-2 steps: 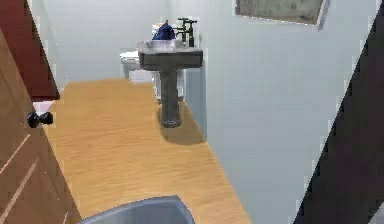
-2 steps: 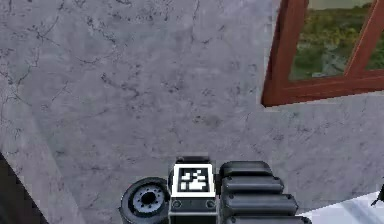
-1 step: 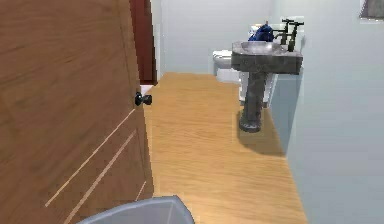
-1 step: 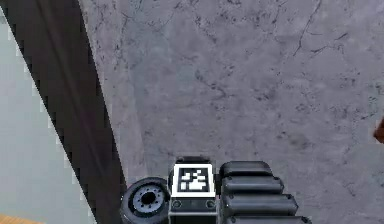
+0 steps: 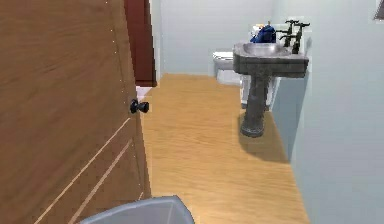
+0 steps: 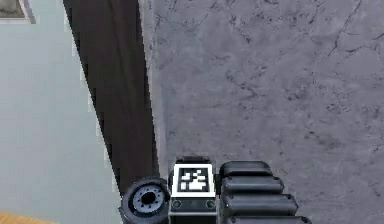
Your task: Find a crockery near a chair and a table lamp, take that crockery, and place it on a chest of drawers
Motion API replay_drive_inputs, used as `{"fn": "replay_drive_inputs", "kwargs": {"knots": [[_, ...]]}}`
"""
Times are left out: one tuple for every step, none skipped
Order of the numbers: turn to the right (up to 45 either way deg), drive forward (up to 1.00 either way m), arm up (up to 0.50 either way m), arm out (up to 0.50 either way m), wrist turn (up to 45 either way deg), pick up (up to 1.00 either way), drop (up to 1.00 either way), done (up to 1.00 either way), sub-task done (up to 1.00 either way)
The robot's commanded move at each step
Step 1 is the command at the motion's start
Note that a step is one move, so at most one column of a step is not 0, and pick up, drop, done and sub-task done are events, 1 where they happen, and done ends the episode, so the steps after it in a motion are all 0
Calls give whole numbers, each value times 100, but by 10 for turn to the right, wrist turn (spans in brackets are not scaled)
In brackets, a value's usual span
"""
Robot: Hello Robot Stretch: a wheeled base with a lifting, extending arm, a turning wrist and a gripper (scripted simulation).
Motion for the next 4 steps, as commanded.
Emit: {"fn": "replay_drive_inputs", "kwargs": {"knots": [[90,0,0,0,0,0,0,0,0],[0,90,0,0,0,0,0,0,0],[60,0,0,0,0,0,0,0,0],[0,30,0,0,0,0,0,0,0]]}}
